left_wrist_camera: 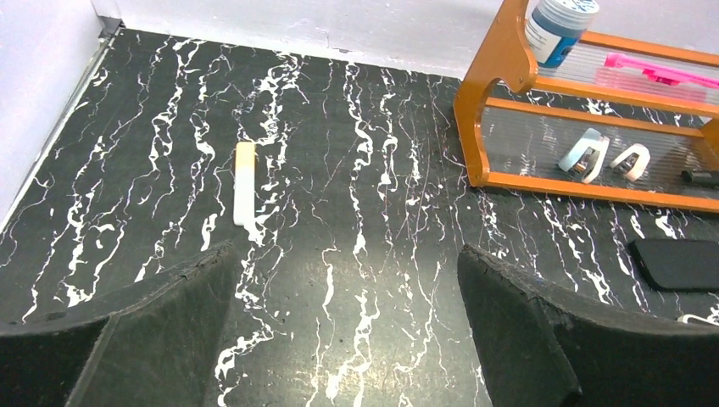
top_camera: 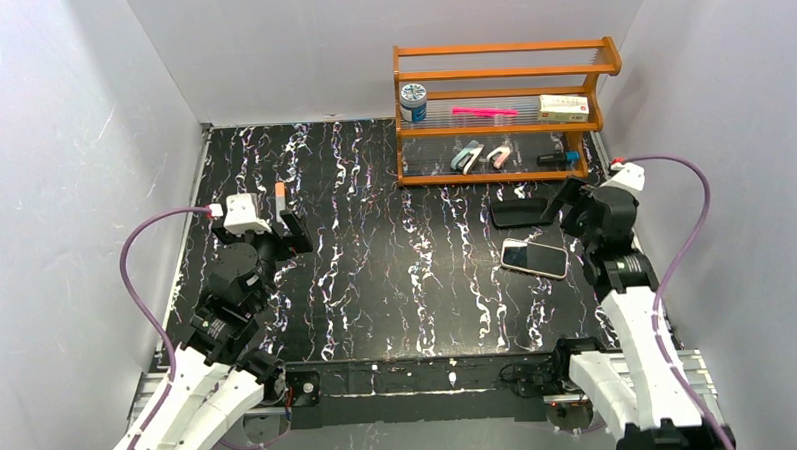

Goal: Take the phone out of the phone case
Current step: Move the phone to the center of the board.

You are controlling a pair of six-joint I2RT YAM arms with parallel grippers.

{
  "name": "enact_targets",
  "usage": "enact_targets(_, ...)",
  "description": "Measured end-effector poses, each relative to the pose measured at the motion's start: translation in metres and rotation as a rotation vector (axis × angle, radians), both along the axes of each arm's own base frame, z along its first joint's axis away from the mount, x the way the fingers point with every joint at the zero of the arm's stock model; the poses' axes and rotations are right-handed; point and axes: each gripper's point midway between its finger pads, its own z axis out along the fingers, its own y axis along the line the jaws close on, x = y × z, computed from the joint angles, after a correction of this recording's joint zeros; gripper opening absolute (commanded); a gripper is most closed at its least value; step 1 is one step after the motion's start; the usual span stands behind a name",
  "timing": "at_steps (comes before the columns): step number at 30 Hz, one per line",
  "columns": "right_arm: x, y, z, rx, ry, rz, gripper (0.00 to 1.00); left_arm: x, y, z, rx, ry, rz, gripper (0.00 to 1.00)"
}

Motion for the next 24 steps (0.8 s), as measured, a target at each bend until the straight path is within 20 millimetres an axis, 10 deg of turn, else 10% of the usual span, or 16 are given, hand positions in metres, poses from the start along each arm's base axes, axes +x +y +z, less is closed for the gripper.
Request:
enact_targets(12, 0.027, 0.005, -0.098, 0.13, 0.38, -0.131, 0.99, -0.006, 0.009, 0.001, -0.047, -0.021, 0.047, 0.98)
enact_targets(24, 0.074, 0.0, -0.151, 0.188, 0.568, -0.421, 0.99, -0.008, 0.018, 0.001, -0.084, -0.029, 0.098, 0.98)
